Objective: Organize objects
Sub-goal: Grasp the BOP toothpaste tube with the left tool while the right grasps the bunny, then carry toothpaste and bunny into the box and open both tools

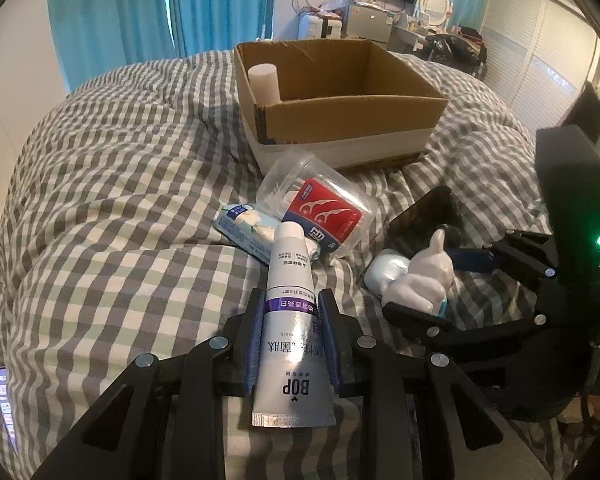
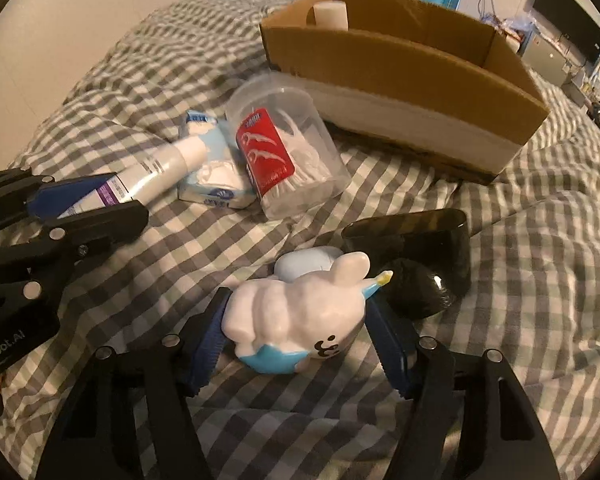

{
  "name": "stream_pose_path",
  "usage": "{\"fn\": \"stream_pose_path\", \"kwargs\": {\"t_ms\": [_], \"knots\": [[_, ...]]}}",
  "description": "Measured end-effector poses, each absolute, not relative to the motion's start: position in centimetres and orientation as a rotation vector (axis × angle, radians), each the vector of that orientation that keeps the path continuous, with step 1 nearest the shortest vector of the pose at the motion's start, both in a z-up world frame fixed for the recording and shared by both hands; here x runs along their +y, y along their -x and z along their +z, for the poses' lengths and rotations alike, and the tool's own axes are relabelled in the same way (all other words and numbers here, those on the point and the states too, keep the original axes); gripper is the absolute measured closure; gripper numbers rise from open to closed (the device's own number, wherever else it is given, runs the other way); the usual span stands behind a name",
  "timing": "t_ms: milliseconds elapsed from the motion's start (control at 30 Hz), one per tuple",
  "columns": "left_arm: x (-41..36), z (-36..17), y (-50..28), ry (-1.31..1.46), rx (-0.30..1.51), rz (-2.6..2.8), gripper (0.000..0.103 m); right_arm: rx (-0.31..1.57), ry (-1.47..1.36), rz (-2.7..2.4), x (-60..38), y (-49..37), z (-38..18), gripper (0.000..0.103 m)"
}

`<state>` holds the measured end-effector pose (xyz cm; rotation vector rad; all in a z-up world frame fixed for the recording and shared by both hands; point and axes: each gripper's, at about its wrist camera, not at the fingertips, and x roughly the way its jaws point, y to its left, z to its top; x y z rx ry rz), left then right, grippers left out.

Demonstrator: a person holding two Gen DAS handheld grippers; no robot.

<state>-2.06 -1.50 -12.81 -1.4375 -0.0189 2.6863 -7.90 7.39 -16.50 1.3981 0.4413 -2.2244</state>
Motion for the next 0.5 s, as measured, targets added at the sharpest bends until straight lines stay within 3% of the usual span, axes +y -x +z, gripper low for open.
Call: {"fn": "stream_pose_path", "kwargs": {"t_ms": [500], "knots": [[0.0, -8.9, -1.4, 1.332, -0.024, 2.728, 0.077, 0.437, -1.167, -2.376, 8.9, 3.6, -9.7, 0.038]]}}
